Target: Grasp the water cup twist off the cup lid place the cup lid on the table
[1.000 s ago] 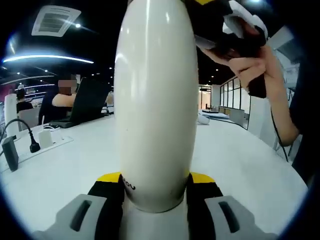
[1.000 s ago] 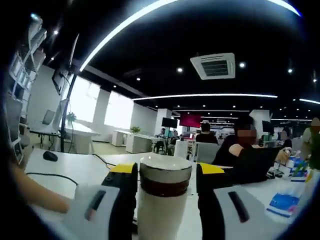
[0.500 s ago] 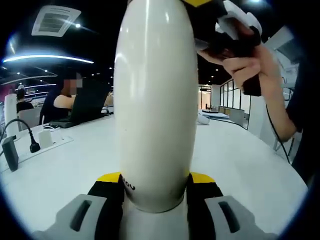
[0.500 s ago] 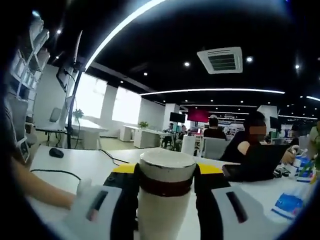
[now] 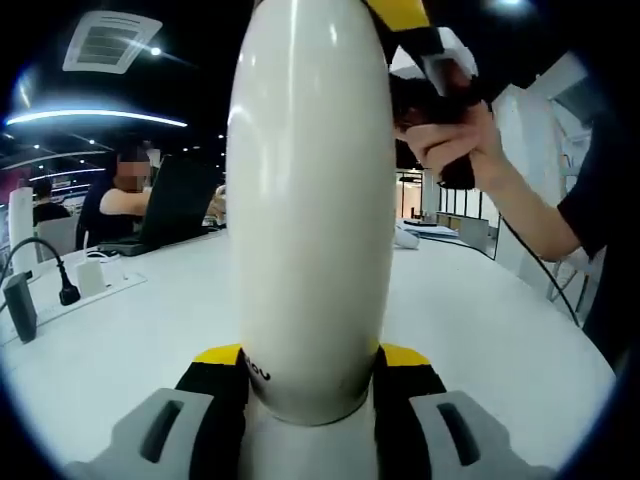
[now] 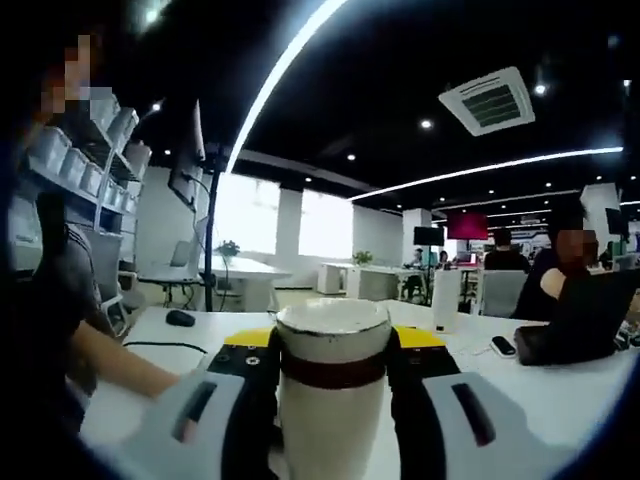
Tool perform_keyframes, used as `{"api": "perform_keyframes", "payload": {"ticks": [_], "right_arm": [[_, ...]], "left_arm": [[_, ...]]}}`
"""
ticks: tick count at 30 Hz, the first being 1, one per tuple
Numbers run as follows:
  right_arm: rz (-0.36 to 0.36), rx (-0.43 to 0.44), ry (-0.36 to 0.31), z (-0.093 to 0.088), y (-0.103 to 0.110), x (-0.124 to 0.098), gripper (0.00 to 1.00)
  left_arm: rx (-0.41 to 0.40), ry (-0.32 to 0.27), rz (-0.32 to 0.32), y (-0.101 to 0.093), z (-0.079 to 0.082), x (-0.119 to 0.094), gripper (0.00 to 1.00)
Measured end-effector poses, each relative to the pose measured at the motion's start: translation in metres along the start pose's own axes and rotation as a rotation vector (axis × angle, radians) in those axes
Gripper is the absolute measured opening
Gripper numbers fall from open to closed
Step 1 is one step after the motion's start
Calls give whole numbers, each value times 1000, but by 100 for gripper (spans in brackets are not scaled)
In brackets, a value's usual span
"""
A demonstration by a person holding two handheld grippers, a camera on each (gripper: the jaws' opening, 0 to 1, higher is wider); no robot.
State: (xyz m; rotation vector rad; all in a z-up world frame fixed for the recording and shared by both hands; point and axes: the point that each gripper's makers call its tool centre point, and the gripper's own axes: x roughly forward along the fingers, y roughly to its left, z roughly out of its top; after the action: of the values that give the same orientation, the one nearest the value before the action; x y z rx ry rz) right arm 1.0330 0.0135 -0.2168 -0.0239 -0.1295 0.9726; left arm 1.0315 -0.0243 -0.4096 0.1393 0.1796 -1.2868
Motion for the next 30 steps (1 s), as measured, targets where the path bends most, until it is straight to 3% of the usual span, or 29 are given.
{"api": "perform_keyframes", "payload": {"ticks": [8, 15, 18, 23, 27, 30], "right_arm": [[179, 14, 6, -2, 3, 0, 46], [224, 43, 14, -6, 7, -1, 47], [172, 36, 13, -10, 3, -3, 54], [64, 88, -67, -1, -1, -14, 60], [-70, 57, -69, 0, -10, -25, 60], [-208, 1, -38, -6, -13, -34, 60]], "left_arm": [[0, -1, -1, 1, 0, 0, 51], [0, -1, -1, 2, -1, 0, 51], [0, -1, -1, 2, -1, 0, 51], [0, -1, 0, 2, -2, 1, 51], [0, -1, 1, 2, -1, 1, 51], [0, -1, 1, 1, -1, 0, 51]]}}
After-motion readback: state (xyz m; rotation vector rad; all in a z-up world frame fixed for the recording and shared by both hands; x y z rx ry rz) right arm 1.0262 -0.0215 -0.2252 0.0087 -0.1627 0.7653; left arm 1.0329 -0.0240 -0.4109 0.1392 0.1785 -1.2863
